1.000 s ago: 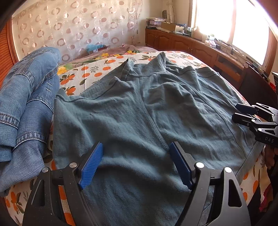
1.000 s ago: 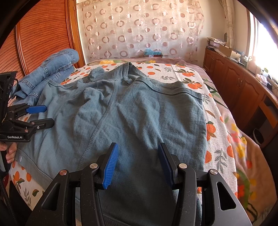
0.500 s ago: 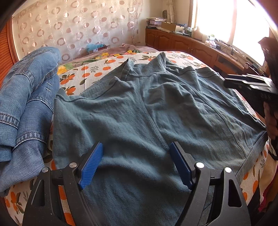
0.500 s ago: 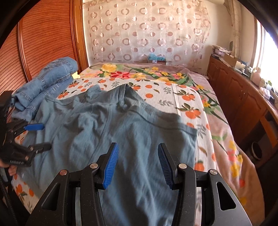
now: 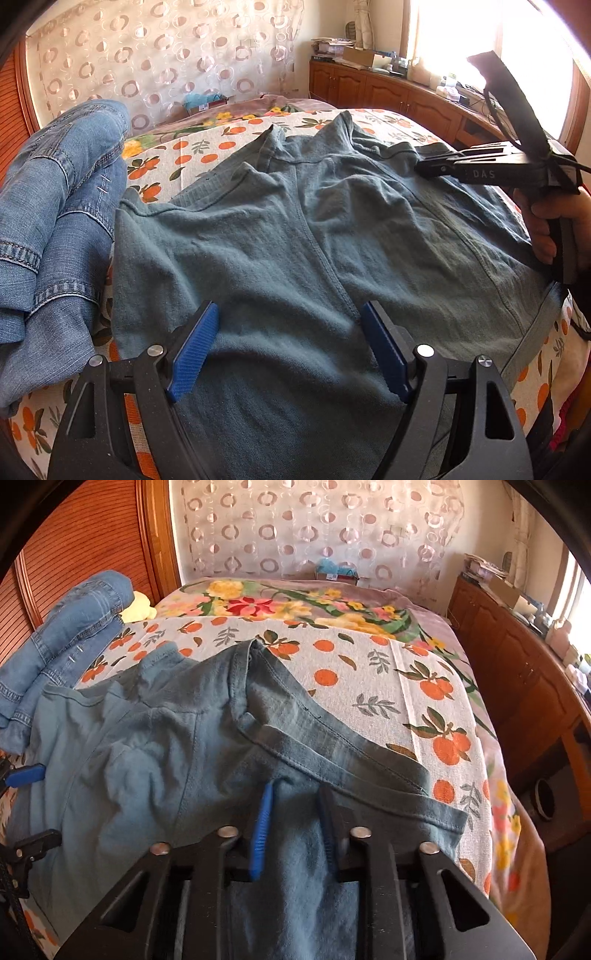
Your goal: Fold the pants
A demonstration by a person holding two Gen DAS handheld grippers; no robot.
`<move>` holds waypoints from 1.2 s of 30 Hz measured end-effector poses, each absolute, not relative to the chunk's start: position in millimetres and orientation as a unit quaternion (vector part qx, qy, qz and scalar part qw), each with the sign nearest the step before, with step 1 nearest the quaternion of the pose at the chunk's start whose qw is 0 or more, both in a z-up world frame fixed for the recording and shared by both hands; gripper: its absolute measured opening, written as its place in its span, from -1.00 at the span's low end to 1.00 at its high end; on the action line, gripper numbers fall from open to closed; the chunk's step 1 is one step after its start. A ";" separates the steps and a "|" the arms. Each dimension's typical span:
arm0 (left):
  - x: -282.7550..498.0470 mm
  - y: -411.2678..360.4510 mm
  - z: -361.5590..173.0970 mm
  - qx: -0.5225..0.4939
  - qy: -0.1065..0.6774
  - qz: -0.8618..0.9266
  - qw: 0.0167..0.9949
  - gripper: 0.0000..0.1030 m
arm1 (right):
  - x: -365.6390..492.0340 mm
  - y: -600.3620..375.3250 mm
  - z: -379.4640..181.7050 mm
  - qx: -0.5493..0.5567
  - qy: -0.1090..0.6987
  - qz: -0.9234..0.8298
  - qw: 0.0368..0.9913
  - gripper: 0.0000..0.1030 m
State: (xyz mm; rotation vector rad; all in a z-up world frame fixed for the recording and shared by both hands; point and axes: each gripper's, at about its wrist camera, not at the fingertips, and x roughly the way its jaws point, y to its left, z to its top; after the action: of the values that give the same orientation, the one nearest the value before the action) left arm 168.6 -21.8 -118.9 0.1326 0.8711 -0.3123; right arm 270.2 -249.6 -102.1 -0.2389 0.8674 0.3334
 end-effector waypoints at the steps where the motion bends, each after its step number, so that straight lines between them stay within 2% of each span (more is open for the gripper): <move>1: 168.7 -21.8 -118.9 0.064 0.420 -0.151 0.893 0.55 | 271.5 -247.8 -101.4 -0.123 0.410 0.150 0.891 -0.97; 8: 168.7 -19.8 -118.4 0.062 0.419 -0.145 0.894 0.55 | 270.3 -251.5 -82.2 -0.110 0.367 0.123 0.915 -0.97; 14: 168.7 -20.0 -118.2 0.062 0.419 -0.144 0.894 0.55 | 271.4 -256.6 -94.7 -0.110 0.390 0.120 0.906 -0.97; 18: 168.2 -20.4 -118.2 0.062 0.419 -0.144 0.894 0.55 | 243.6 -272.6 -82.8 -0.096 0.383 0.140 0.908 -0.88; 20: 168.5 -20.1 -118.1 0.062 0.419 -0.144 0.894 0.55 | 224.3 -282.5 -77.2 -0.092 0.380 0.148 0.909 -0.79; 22: 168.5 -20.0 -118.2 0.061 0.420 -0.145 0.894 0.55 | 198.6 -292.2 -74.6 -0.093 0.367 0.149 0.913 -0.55; 27: 168.6 -20.1 -118.1 0.064 0.419 -0.144 0.894 0.56 | 142.1 -318.2 -81.8 -0.076 0.358 0.154 0.918 -0.20; 36: 168.9 -20.4 -118.1 0.063 0.420 -0.144 0.894 0.56 | 73.4 -360.0 -95.3 -0.047 0.364 0.105 0.924 -0.18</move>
State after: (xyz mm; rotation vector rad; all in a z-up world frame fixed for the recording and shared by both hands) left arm 168.9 -20.4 -118.1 0.1314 0.8714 -0.2989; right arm 73.4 -360.0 -95.3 -0.0966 0.7469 0.2154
